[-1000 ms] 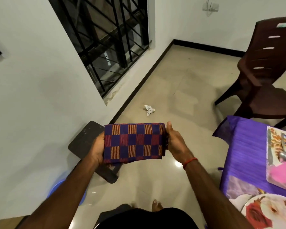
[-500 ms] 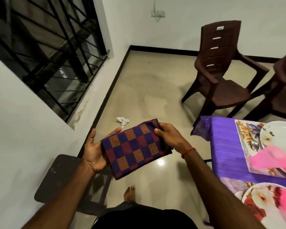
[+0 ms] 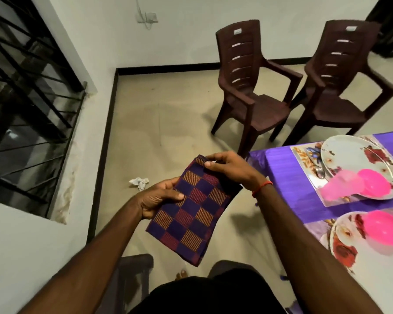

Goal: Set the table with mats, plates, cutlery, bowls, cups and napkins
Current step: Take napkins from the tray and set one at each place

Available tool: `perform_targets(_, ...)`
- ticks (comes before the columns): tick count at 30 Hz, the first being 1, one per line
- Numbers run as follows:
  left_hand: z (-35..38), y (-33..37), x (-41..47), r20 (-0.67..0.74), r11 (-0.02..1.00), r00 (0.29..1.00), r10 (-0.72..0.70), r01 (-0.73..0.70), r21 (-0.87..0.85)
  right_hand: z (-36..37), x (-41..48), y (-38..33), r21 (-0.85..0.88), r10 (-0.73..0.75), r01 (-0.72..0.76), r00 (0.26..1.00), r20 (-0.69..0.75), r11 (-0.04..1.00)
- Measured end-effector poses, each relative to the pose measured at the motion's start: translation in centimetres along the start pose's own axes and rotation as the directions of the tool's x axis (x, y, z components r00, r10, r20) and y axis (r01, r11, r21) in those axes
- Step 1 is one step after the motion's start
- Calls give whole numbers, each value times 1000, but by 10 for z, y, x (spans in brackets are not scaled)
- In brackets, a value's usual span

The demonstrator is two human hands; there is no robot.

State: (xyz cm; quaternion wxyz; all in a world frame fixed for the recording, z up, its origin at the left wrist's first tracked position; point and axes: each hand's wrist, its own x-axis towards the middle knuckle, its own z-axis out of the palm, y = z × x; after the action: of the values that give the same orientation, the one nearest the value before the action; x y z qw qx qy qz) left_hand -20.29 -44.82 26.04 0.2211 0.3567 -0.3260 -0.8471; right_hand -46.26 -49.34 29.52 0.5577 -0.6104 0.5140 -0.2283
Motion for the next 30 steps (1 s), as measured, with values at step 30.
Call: perform_targets(30,-89,195,198,-252,994,965,69,-45,99,-75,172,19,719,274,-23,932,-236,694)
